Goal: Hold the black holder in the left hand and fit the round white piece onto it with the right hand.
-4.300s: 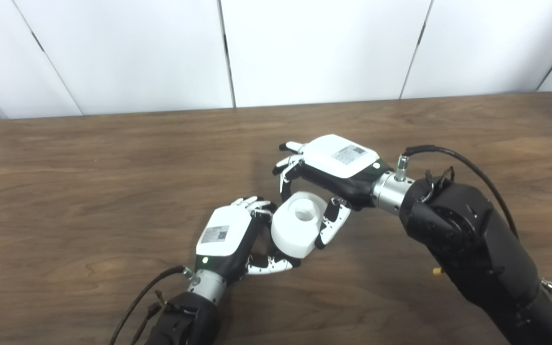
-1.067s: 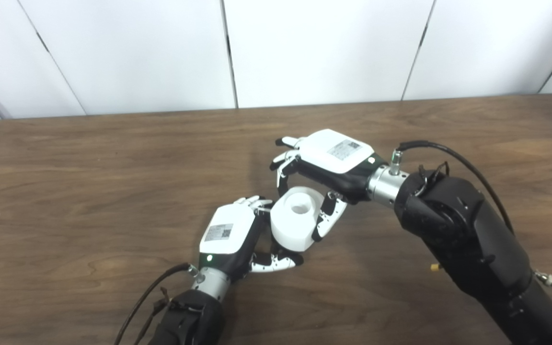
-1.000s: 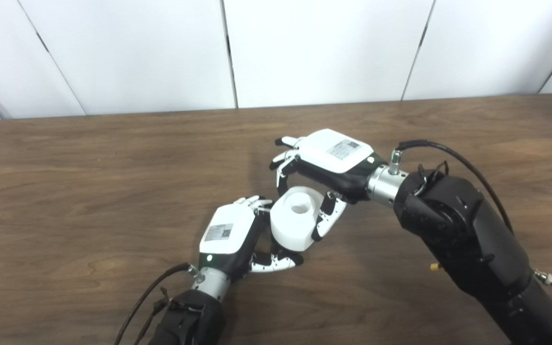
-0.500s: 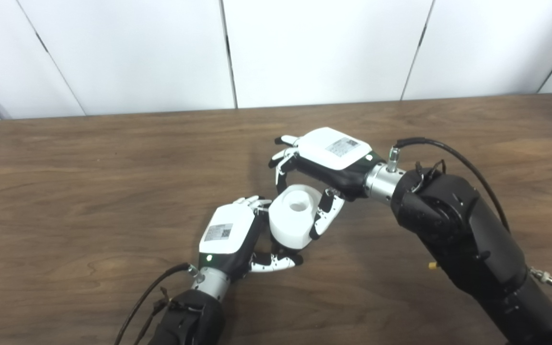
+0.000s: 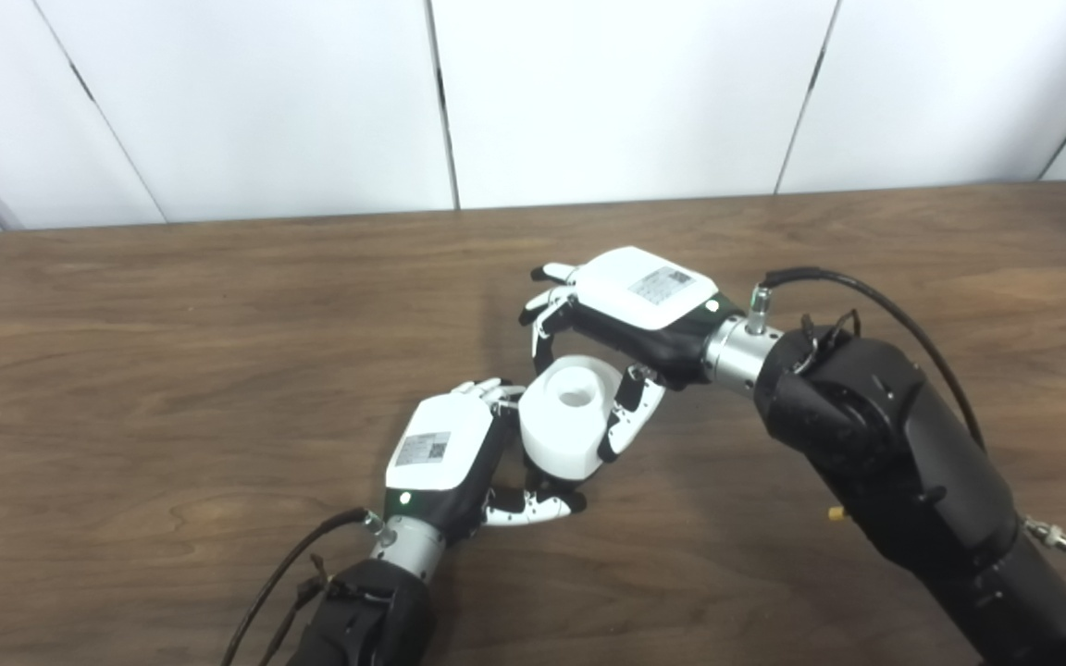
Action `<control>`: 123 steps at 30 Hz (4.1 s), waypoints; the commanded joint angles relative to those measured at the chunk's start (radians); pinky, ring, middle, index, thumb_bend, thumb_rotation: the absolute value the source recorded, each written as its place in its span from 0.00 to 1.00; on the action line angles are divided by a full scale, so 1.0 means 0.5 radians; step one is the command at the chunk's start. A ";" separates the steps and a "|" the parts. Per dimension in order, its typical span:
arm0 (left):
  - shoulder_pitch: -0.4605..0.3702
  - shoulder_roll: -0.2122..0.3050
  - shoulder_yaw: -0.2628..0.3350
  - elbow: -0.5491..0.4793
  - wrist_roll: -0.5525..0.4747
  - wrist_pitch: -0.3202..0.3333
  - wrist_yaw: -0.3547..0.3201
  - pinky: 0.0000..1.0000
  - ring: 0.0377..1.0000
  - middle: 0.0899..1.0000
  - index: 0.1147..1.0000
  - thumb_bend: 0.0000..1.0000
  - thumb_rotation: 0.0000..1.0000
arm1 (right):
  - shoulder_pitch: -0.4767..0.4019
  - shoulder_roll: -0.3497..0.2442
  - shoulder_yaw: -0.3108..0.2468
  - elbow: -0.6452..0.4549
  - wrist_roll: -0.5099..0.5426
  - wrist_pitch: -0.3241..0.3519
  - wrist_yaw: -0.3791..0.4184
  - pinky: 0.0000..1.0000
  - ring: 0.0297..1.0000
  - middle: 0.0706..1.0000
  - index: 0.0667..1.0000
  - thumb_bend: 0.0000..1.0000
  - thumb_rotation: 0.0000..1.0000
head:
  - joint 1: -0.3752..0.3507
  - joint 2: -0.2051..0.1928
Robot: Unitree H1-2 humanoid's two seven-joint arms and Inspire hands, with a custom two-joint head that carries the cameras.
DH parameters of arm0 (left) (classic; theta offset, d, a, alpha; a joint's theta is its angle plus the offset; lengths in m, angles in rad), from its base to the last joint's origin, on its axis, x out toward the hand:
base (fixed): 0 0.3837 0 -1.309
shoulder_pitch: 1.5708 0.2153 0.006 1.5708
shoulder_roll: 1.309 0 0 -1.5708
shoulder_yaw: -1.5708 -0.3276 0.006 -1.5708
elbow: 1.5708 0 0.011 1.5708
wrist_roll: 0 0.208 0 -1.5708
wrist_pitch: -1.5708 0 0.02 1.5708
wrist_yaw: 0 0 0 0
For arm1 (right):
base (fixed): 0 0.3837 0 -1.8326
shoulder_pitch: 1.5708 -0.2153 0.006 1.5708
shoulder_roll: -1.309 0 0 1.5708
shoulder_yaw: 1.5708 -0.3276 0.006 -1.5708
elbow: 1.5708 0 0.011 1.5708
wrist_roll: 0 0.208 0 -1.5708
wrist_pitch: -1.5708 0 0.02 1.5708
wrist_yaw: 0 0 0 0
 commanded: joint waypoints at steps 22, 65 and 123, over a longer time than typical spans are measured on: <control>0.053 0.016 -0.096 0.127 0.016 0.033 -0.198 0.88 0.87 0.79 0.42 0.52 0.06 | -0.055 -0.077 0.097 0.052 -0.082 0.085 0.279 0.98 1.00 0.86 0.63 1.00 0.32 | -0.008 -0.011; 0.022 0.022 -0.086 0.214 -0.041 0.011 -0.157 0.89 0.88 0.79 0.42 0.52 0.06 | -0.097 -0.080 -0.023 -0.046 -0.056 0.068 0.284 0.97 1.00 0.86 0.63 1.00 0.32 | -0.015 -0.050; -0.061 0.052 -0.109 0.372 -0.059 -0.031 -0.102 0.88 0.87 0.78 0.42 0.52 0.06 | -0.340 -0.088 -0.176 -0.156 0.030 0.152 0.467 0.97 0.98 0.81 0.65 1.00 0.37 | 0.006 -0.065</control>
